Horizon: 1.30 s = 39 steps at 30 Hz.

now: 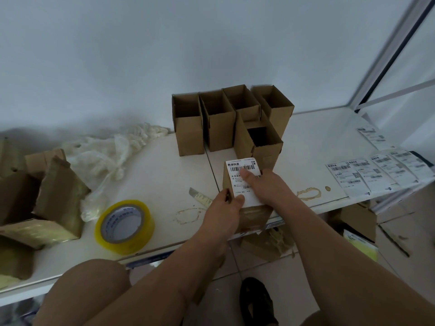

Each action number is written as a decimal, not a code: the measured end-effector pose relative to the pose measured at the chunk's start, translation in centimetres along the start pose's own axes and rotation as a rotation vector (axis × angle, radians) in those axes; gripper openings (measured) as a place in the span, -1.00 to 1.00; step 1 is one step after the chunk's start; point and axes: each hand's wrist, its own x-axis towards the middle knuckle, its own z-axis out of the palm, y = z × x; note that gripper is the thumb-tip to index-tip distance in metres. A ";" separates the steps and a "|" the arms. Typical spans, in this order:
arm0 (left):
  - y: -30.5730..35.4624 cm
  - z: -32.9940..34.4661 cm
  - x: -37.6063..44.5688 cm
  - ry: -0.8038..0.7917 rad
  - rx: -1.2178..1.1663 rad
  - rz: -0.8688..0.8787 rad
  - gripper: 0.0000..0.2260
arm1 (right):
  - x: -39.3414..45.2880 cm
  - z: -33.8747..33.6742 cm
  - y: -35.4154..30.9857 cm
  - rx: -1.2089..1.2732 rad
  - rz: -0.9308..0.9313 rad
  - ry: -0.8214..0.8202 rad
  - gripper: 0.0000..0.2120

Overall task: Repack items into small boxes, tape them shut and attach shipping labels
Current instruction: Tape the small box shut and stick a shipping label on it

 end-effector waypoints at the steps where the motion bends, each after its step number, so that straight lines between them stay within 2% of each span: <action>1: 0.0 0.0 0.1 0.000 -0.003 0.000 -0.67 | 0.1 0.1 0.0 0.015 0.005 -0.005 -0.41; 15: -0.2 -0.4 -0.7 -0.017 0.035 0.005 -0.60 | -0.3 -0.3 -0.1 0.040 0.043 -0.004 -0.40; 17: -0.3 -0.6 -0.8 -0.015 0.043 0.010 -0.60 | -0.7 -0.5 -0.7 -0.073 0.042 0.024 -0.33; 19: -0.2 -0.8 -0.7 -0.015 0.033 0.001 -0.63 | -1.4 -0.8 -1.7 -0.261 0.023 0.123 -0.26; 21: 0.0 -0.7 -0.9 -0.026 0.035 0.000 -0.72 | -2.2 -1.0 -3.0 -0.395 -0.037 0.212 -0.28; 23: 0.0 -0.6 -0.9 -0.033 0.037 0.011 -0.76 | -2.5 -1.0 -4.2 -0.454 -0.094 0.210 -0.28; 28: 0.1 -0.7 -0.9 -0.049 0.003 0.017 -0.72 | -1.3 0.0 -5.0 -0.399 -0.071 0.158 -0.21; 34: -0.3 -0.7 -0.4 -0.086 -0.066 0.022 -0.69 | -0.5 1.2 -3.8 -0.287 -0.023 0.197 -0.33; 39: -0.3 -0.4 -0.3 -0.081 -0.101 -0.015 -0.62 | -0.2 1.5 -3.9 -0.381 0.024 0.216 -0.24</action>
